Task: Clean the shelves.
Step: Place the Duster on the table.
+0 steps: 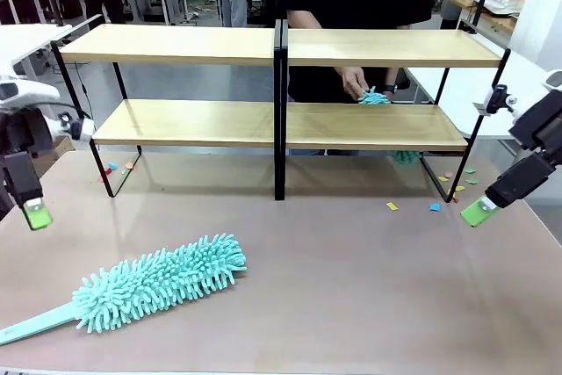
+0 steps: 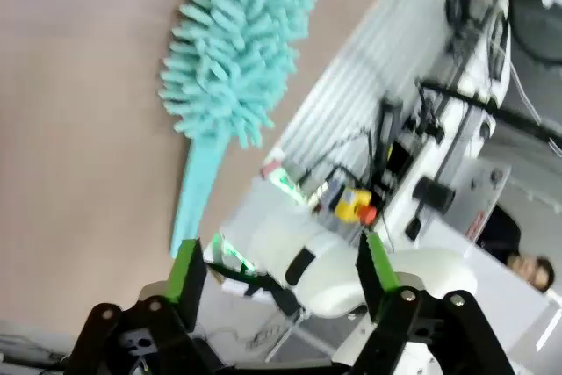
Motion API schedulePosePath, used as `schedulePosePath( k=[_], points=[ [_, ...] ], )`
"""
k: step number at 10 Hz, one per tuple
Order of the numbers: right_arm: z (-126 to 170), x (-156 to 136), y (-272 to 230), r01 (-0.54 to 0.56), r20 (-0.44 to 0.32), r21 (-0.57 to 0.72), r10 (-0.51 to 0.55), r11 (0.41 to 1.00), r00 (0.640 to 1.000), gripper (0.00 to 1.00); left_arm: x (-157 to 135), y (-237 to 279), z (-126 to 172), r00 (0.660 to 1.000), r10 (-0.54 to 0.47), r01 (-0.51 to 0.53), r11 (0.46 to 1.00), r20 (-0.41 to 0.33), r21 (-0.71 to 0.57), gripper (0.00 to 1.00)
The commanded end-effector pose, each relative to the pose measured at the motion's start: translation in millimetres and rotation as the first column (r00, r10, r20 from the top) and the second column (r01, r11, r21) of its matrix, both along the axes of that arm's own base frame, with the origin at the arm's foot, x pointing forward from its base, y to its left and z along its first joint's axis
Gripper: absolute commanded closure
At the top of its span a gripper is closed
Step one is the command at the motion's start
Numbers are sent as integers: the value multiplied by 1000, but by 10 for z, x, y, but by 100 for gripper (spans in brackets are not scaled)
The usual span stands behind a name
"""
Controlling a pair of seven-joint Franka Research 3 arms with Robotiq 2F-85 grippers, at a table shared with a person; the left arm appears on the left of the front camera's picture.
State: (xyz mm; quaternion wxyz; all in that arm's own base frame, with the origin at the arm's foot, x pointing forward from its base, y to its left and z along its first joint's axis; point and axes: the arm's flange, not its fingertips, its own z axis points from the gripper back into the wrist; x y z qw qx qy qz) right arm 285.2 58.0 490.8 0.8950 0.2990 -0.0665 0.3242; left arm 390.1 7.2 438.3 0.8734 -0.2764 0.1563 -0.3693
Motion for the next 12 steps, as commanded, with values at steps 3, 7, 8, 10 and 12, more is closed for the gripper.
schedulePosePath(
  k=[3, 7, 8, 10, 12],
  points=[
    [12, 16, -17, -20, 10, 31, 20, 999, 1000, 0, -486, 149, 323, 973, 231, -223, 934, -4, -277, 0],
    [449, 145, 35, 327, -292, 267, -247, 907, 924, 0, -793, 538, 651, 839, 428, -534, 528, -336, -660, 0],
    [601, 113, -182, 402, -416, 394, -229, 827, 880, 0, -840, 607, 647, 807, 470, -572, 469, -359, -673, 0],
    [621, -19, -578, 505, -502, 438, -264, 743, 823, 0, -816, 655, 570, 744, 533, -630, 358, -403, -689, 0],
    [663, 53, -436, 397, -450, 398, -200, 827, 870, 0, -808, 848, 574, 775, 495, -609, 418, -392, -674, 0]
  ],
)
